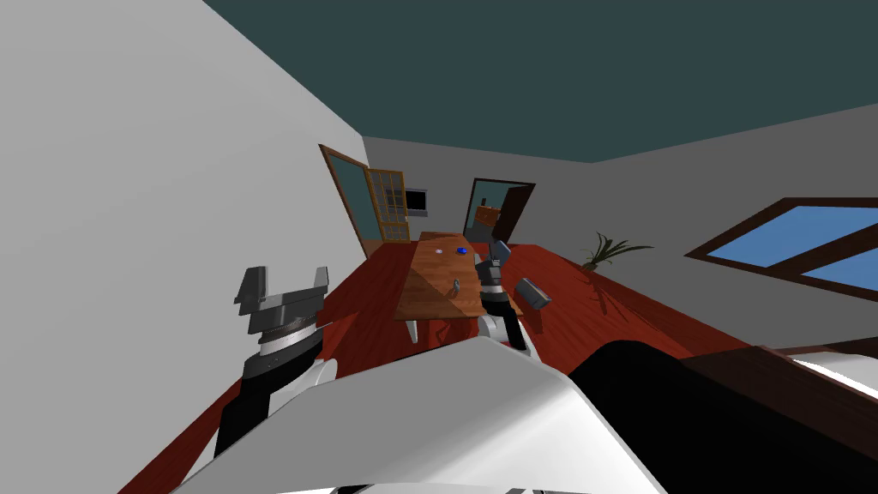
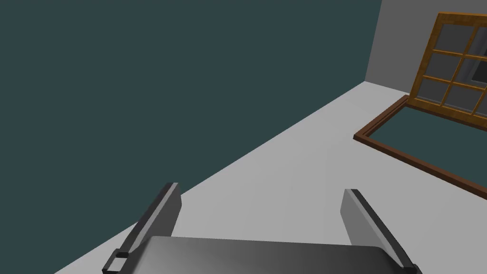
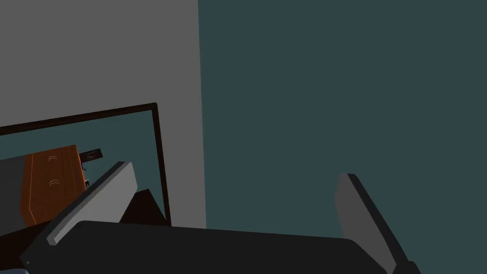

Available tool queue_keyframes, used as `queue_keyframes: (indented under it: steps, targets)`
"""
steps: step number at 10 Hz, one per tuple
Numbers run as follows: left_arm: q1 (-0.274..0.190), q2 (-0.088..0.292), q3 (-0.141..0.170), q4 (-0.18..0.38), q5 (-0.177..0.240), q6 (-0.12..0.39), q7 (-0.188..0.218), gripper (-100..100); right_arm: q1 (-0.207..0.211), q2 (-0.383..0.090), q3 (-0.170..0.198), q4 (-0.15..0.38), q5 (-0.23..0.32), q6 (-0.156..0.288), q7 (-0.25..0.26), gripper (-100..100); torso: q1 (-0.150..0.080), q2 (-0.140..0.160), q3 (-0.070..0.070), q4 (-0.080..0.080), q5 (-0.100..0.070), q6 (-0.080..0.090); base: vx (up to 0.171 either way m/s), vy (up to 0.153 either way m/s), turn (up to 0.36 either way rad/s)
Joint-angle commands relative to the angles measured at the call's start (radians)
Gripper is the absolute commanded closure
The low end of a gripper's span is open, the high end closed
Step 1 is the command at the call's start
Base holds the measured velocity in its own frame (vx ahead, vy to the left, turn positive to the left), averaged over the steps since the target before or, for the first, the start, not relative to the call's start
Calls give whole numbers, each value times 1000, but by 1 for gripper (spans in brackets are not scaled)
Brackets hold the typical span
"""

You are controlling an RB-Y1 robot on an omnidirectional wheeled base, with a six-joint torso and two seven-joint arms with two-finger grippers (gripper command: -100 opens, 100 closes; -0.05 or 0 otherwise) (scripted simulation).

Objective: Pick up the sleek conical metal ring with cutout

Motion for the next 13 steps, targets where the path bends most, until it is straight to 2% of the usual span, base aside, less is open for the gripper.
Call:
queue_keyframes:
  steps: [1,5,9,10,11,12,13]
  targets:
    - [0,0,0,0,0,0,0,0,-24,-16,-10,38,-25,23,-34,-100,0,0,0,0,0,0,-20,4,28]
    - [0,0,0,0,0,0,0,0,-82,-41,-38,128,-87,80,-117,-100,-1,1,1,0,0,0,-24,-4,24]
    - [0,0,0,0,0,0,0,0,-167,-71,-77,249,-179,162,-228,-100,-2,1,0,0,0,0,-21,-19,26]
    - [0,0,0,0,0,0,0,0,-167,-71,-77,259,-179,162,-235,-100,-2,1,1,0,0,0,-20,-8,9]
    - [0,0,0,0,0,0,0,0,-192,-80,-88,292,-205,186,-270,-100,-1,1,1,0,0,0,-16,-1,22]
    - [0,0,0,0,0,0,0,0,-192,-80,-88,296,-205,186,-270,-100,-1,1,0,0,0,0,-11,0,13]
    - [0,0,0,0,0,0,0,0,-218,-90,-100,336,-231,211,-305,-100,0,1,0,0,0,0,-11,-1,30]
